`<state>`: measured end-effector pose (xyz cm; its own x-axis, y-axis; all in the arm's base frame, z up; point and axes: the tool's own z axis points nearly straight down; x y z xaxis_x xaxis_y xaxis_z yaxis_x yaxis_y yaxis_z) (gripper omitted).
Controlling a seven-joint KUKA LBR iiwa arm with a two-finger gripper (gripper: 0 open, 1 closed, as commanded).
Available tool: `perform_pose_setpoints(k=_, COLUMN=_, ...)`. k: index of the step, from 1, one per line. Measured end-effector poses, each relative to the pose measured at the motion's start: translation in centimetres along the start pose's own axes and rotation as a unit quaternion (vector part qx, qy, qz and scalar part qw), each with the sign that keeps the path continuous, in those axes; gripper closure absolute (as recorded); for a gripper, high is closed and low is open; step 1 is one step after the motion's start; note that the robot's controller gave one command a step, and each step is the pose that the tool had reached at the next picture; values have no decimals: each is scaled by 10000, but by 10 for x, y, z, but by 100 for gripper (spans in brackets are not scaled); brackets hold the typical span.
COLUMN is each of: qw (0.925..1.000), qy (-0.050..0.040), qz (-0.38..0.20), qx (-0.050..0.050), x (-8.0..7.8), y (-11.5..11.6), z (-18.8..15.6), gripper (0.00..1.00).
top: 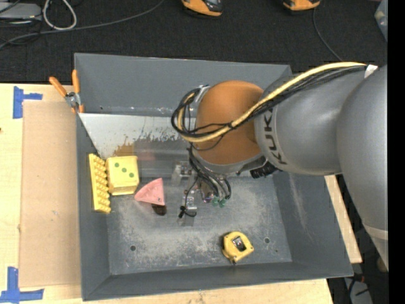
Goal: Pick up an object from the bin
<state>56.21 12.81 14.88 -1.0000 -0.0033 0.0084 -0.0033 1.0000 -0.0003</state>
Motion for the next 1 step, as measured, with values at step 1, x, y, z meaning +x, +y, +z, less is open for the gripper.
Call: perform_pose_setpoints(k=1, qw=10000, qy=-33, qz=20, qx=-4, x=-2, y=-1, z=-3, gripper=0)
